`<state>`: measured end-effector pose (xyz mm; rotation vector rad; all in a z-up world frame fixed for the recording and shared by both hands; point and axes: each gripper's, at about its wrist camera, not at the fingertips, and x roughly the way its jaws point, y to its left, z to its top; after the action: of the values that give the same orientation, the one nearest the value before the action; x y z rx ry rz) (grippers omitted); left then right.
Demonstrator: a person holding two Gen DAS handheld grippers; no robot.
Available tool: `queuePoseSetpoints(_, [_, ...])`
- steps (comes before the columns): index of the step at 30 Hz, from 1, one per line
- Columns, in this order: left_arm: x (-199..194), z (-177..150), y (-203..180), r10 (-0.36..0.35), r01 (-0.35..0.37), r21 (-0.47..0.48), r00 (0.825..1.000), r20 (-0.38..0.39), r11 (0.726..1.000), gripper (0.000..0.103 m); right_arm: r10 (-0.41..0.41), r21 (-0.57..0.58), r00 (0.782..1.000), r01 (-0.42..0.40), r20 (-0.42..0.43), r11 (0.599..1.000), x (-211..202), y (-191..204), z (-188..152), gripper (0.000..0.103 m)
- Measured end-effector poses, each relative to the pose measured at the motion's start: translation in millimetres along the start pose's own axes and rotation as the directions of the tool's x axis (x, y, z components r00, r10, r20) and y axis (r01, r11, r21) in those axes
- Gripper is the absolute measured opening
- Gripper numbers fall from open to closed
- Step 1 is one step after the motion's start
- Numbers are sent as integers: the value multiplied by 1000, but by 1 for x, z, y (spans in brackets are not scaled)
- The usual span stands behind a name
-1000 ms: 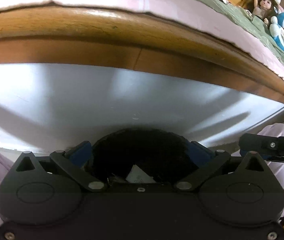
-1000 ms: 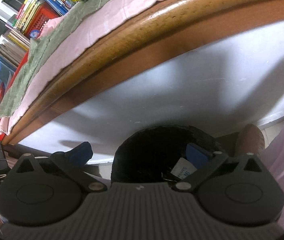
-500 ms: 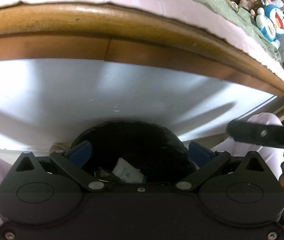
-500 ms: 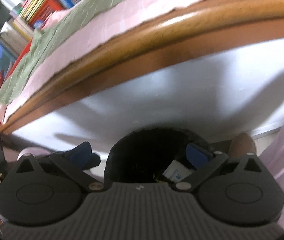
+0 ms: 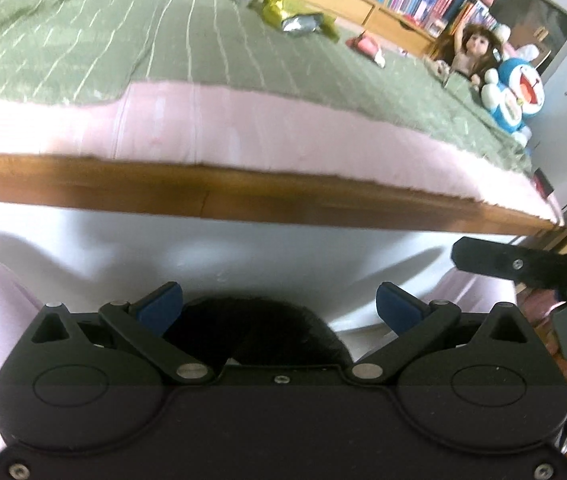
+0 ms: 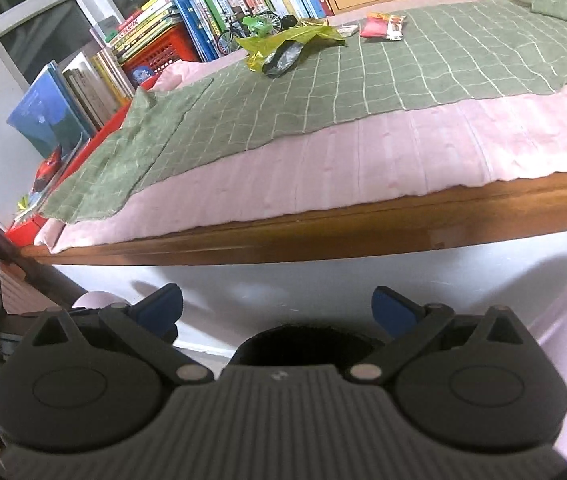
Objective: Collect trash
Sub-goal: 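Raise both open tools back over the bed toward the remaining trash, then grasp the gold foil bag with the left tool while the right tool grasps the orange snack packet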
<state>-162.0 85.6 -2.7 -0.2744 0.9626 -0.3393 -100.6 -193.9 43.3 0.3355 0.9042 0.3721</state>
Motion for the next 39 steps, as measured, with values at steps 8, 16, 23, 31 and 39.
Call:
queuePoseSetpoints(8, [-16,42,-12,-43,39,44,996,83,998,103,-53,-47,988,61,146,997,-24,-1,28,103])
queuePoseSetpoints(16, [-26,119,-13,34,-58,69,951,307,996,103,-63,-129,953,105,295,986,-16,-5,93,103])
queuePoseSetpoints(23, [-1,161,-24,13,-133,232,889,458,964,103,-151,-96,922,197,358,976,16,-14,134,103])
queuePoseSetpoints(31, [82,220,-16,-23,-30,192,963,268,981,103,-384,-142,816,482,431,864,79,-25,169,103])
queuePoseSetpoints(39, [151,284,2,-76,74,21,968,239,997,103,-294,-127,908,344,300,930,127,-54,217,103])
